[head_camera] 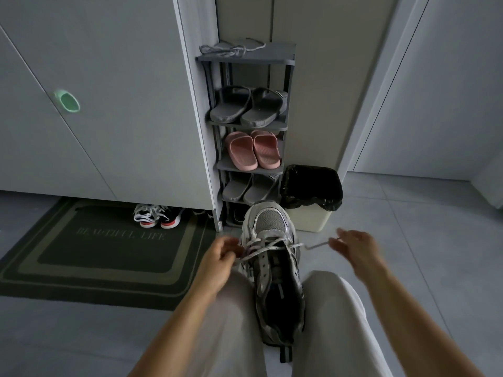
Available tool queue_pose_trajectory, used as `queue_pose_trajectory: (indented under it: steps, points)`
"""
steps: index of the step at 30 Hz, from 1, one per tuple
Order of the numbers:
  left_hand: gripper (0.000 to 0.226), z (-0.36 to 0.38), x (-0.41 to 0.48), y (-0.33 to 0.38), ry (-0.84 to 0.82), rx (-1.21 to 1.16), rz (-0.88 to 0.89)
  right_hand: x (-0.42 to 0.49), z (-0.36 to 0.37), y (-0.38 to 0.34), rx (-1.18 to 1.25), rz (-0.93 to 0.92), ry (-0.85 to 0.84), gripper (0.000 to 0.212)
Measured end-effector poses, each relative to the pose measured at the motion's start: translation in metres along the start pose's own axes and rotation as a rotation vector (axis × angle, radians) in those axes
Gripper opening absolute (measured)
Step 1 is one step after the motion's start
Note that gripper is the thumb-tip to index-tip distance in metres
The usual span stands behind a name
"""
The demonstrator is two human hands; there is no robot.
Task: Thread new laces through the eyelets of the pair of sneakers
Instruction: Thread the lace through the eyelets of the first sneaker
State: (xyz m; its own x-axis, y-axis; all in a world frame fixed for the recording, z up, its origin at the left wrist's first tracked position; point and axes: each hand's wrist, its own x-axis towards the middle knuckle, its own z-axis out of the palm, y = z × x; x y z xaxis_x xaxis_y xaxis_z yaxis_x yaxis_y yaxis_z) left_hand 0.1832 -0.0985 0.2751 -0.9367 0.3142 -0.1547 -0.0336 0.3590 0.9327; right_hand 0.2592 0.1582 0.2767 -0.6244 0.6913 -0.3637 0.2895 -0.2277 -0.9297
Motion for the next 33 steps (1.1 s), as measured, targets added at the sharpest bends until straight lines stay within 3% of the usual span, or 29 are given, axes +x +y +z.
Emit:
queue_pose_trajectory:
  steps: [4, 6, 10, 12, 17, 19, 22, 25, 26, 29, 33]
  points:
    - [0.022, 0.000, -0.002, 0.001, -0.119, 0.000, 0.021, -0.056, 0.037, -0.003, -0.535, -0.124, -0.141, 0.040]
    - [0.021, -0.003, -0.002, 0.003, -0.167, -0.024, 0.025, -0.069, 0.046, -0.008, -0.559, -0.036, -0.263, 0.050]
    - [0.021, -0.010, 0.000, 0.011, -0.216, -0.062, 0.059, -0.065, 0.062, -0.010, -0.360, 0.011, -0.328, 0.032]
    - [0.023, -0.014, 0.000, 0.017, -0.251, -0.084, 0.065, -0.053, 0.060, -0.009, -0.131, 0.012, -0.287, 0.028]
    - [0.051, -0.019, 0.002, 0.023, -0.369, -0.142, 0.026, 0.015, -0.015, -0.012, 0.649, 0.176, 0.191, 0.031]
    - [0.057, -0.019, 0.002, 0.020, -0.412, -0.139, 0.014, 0.026, -0.029, -0.003, 0.728, 0.242, 0.259, 0.028]
    - [0.031, -0.015, 0.003, 0.016, -0.373, -0.165, -0.025, 0.014, -0.006, 0.012, 0.503, 0.344, -0.011, 0.030]
    - [0.010, -0.011, 0.003, 0.011, -0.428, -0.142, -0.004, -0.019, 0.019, 0.004, -0.117, 0.220, -0.305, 0.036]
    - [0.015, -0.010, 0.003, 0.009, -0.435, -0.115, 0.021, -0.029, 0.025, -0.001, -0.242, 0.155, -0.353, 0.036]
    - [0.014, -0.004, 0.001, 0.010, -0.379, -0.107, 0.082, -0.044, 0.039, -0.011, -0.343, 0.112, -0.441, 0.035]
    - [0.007, -0.001, -0.001, 0.012, -0.278, -0.100, 0.185, -0.052, 0.046, -0.010, -0.285, 0.011, -0.520, 0.029]
